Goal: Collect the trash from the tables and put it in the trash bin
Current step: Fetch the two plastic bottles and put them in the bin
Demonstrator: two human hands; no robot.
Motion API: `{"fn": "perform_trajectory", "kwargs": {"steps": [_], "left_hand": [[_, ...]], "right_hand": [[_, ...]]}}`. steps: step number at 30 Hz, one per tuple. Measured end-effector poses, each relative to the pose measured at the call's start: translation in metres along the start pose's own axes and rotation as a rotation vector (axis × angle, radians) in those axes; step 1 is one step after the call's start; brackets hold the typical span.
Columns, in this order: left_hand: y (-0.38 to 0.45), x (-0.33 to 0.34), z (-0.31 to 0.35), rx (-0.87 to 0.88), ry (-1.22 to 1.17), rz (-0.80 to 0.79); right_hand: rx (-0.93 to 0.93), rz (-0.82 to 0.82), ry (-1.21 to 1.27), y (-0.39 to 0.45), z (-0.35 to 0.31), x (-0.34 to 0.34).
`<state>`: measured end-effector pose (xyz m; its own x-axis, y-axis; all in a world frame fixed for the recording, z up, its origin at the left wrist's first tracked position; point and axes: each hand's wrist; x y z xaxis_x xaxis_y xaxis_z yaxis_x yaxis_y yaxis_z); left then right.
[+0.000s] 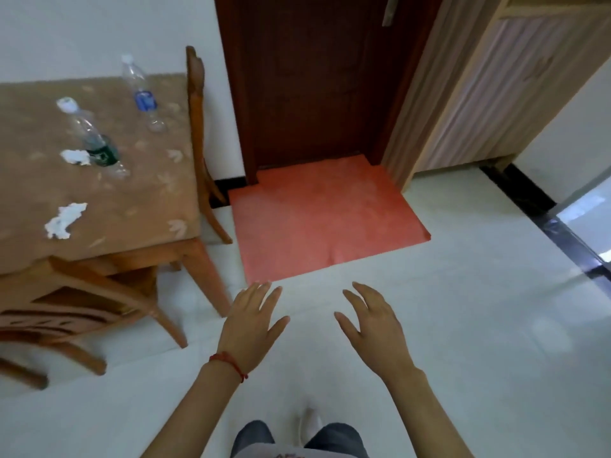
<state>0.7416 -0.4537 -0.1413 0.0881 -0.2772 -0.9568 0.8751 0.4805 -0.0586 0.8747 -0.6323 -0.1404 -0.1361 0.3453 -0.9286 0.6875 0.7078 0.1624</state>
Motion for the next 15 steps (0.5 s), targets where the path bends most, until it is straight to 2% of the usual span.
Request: {"fn": "perform_trajectory", "kwargs": {"steps": [8,15], "left_hand": [[0.013,-0.003,0.003,-0.153,-0.009,0.044],[0.033,-0.008,-0.003,-0.2,-0.027,0.071]], "right_hand": [[-0.084,-0.086,0.045,0.038,0.01,0.002],[-0.125,-0.13,0.069,0.072,0.012,0.01]]}}
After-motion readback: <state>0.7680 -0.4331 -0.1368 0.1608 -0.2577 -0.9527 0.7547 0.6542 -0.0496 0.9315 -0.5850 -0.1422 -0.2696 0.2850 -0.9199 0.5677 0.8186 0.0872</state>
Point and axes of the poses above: each hand's wrist, its own y-axis towards the middle knuckle, its own x-axis out of the palm, z = x × y, and after that the axes turned 3 degrees about z, right-handed
